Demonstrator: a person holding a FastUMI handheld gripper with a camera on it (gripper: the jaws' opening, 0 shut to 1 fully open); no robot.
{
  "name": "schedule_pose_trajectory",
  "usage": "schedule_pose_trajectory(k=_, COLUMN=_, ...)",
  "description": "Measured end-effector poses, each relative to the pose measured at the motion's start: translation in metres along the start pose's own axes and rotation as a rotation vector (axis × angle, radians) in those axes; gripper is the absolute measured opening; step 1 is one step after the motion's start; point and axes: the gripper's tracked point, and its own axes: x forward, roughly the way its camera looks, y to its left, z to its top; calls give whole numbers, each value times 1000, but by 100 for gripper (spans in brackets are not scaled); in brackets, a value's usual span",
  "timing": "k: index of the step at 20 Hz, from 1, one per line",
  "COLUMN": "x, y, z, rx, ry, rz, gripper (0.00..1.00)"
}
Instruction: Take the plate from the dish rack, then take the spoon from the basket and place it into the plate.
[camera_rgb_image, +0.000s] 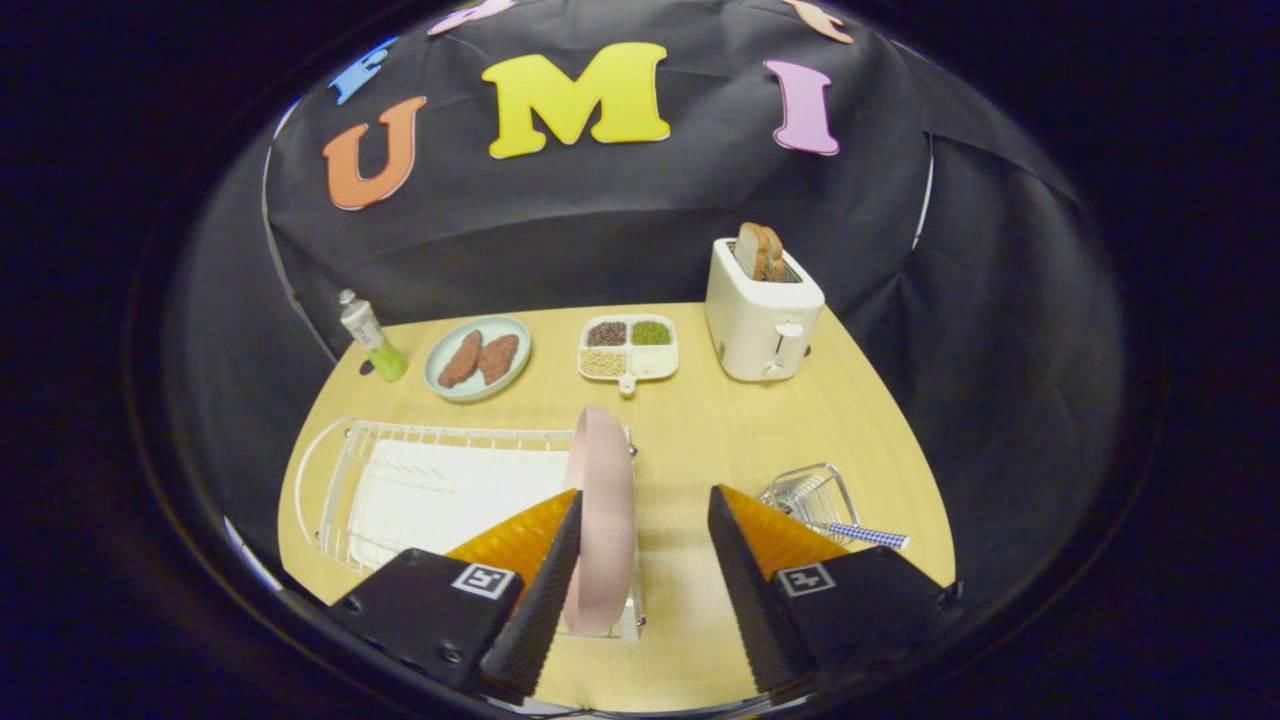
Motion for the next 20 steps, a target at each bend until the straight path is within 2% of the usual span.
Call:
schedule_pose_trajectory(k=1, x=2, y=4, z=-1, rx=-4, ry=34, rz=-31, gripper=68)
schedule_pose_trajectory(k=3, x=5, y=15, z=-3, rx=-37, ry=92, rz=-81, gripper=51)
schedule_pose_trajectory(k=5, x=8, y=21, z=-1, rx=-94, ry=125, rz=-148, gripper=38)
schedule_pose_trajectory(k=7, x=13, y=20, z=-3, rx=-139, ry=158, rz=-231, gripper=31)
schedule_pose_trajectory(k=11, x=14, y=20, z=-10, rx=-203, ry=196, rz=-372, gripper=30)
schedule_pose_trajectory(k=13, x=12, y=24, z=-10, rx=-199, ry=176, rz=-396, gripper=26)
schedule_pose_trajectory(k=16, x=4, y=28, z=-2, rx=-188, ry=117, rz=-432, gripper=22)
schedule_pose_trajectory(k=20, x=-18, y=26, z=20, rx=-196, ry=-38, rz=-540, gripper=17)
